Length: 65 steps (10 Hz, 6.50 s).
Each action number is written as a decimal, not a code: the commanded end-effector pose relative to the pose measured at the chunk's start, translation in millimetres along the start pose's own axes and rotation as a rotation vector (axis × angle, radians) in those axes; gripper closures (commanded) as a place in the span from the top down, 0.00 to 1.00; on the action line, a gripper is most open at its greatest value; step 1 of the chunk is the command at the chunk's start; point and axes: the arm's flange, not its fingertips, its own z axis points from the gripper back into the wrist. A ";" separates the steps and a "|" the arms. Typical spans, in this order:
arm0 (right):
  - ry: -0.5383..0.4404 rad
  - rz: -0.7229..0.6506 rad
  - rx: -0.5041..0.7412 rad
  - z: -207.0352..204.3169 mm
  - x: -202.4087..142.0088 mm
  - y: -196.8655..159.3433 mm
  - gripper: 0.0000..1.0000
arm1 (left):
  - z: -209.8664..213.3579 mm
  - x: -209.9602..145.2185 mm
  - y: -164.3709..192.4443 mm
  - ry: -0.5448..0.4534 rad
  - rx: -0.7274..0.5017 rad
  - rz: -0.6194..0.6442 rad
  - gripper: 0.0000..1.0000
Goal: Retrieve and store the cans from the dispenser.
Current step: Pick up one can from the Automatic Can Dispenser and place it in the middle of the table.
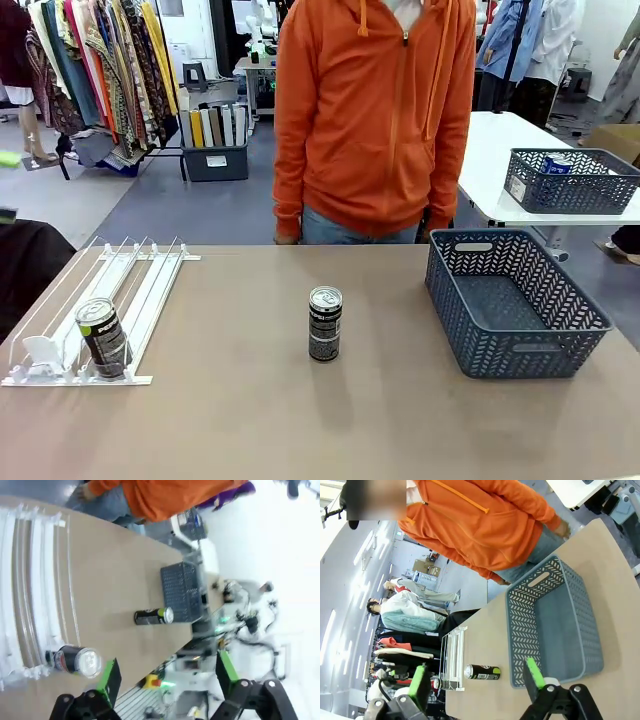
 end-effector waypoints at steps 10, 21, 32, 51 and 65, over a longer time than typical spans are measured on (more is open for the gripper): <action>-0.023 0.021 0.032 -2.8 2.6 0.1 1.00 | 5.8 -8.4 31.6 -0.024 -0.034 0.044 1.00; -0.023 0.021 0.032 -2.8 2.6 0.1 1.00 | -77.2 -33.0 -51.6 0.256 0.754 -0.192 1.00; -0.023 0.021 0.032 -2.8 2.6 0.1 1.00 | -179.0 -54.3 -76.4 0.272 1.070 -0.166 1.00; -0.023 0.021 0.032 -2.8 2.6 0.1 1.00 | -233.6 -42.3 15.8 0.446 1.123 -0.037 0.00; -0.023 0.021 0.032 -2.8 2.6 0.1 1.00 | -117.3 -75.1 -115.0 0.173 0.940 -0.222 0.00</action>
